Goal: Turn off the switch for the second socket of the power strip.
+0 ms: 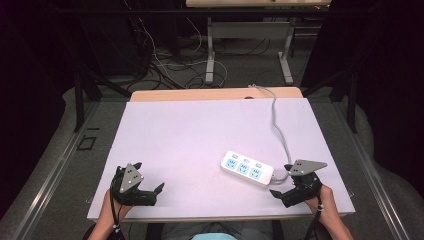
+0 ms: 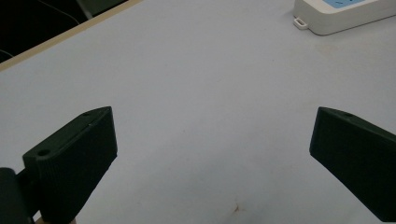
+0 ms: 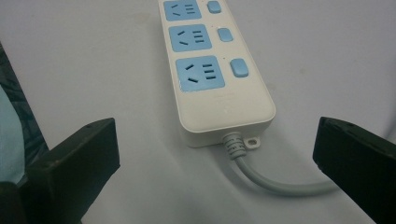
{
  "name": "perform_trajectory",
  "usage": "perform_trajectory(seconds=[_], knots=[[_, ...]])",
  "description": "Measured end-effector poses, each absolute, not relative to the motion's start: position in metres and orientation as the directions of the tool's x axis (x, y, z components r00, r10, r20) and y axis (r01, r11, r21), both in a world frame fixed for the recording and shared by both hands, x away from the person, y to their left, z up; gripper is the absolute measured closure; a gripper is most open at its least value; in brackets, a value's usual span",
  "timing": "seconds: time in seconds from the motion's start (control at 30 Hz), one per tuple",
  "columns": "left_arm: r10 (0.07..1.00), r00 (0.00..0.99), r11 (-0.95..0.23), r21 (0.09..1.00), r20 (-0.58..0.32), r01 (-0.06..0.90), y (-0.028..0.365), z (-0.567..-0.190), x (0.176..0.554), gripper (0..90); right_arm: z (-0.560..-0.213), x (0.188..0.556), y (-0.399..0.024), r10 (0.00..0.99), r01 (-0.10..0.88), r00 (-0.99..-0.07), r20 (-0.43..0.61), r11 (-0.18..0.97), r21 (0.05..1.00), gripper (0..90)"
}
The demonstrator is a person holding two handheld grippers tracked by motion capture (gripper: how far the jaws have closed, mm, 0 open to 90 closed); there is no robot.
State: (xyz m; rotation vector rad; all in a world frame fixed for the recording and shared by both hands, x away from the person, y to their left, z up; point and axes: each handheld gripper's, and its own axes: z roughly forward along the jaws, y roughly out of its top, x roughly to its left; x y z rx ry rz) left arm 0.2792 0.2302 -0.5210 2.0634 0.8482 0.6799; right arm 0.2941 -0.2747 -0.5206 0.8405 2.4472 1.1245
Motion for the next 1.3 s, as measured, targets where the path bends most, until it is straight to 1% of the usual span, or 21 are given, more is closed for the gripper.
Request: perform_trajectory(seconds=[0.27, 0.47, 0.9, 0.93, 1.0, 1.13, 1.23, 1.3], knots=[[0.745, 0.638, -0.491, 0.807, 0.194, 0.328, 0.229, -0.521, 0.28, 0.3, -0.521, 0.295, -0.276, 0.636, 0.37, -0.77, -0.061, 0.522, 0.769, 0.0], [0.75, 0.637, -0.477, 0.811, 0.175, 0.339, 0.23, -0.522, 0.28, 0.2, -0.52, 0.297, -0.276, 0.632, 0.365, -0.773, -0.056, 0.515, 0.776, 0.0], [0.745, 0.641, -0.49, 0.805, 0.185, 0.336, 0.229, -0.523, 0.281, 0.2, -0.52, 0.301, -0.268, 0.62, 0.343, -0.781, -0.081, 0.534, 0.773, 0.0], [0.742, 0.641, -0.498, 0.801, 0.197, 0.331, 0.229, -0.522, 0.282, 0.2, -0.519, 0.301, -0.268, 0.618, 0.341, -0.781, -0.086, 0.539, 0.77, 0.0], [0.744, 0.643, -0.49, 0.803, 0.183, 0.338, 0.229, -0.523, 0.281, 0.1, -0.52, 0.303, -0.268, 0.613, 0.339, -0.786, -0.083, 0.54, 0.771, 0.0], [0.743, 0.643, -0.492, 0.803, 0.187, 0.336, 0.229, -0.523, 0.281, 0.1, -0.518, 0.306, -0.266, 0.621, 0.338, -0.779, -0.083, 0.529, 0.778, 0.0], [0.746, 0.64, -0.49, 0.803, 0.185, 0.338, 0.229, -0.523, 0.281, 0.1, -0.516, 0.309, -0.264, 0.624, 0.35, -0.777, -0.085, 0.54, 0.766, 0.0], [0.746, 0.639, -0.491, 0.804, 0.189, 0.335, 0.228, -0.524, 0.282, 0.1, -0.517, 0.31, -0.263, 0.636, 0.35, -0.767, -0.084, 0.525, 0.776, 0.0]])
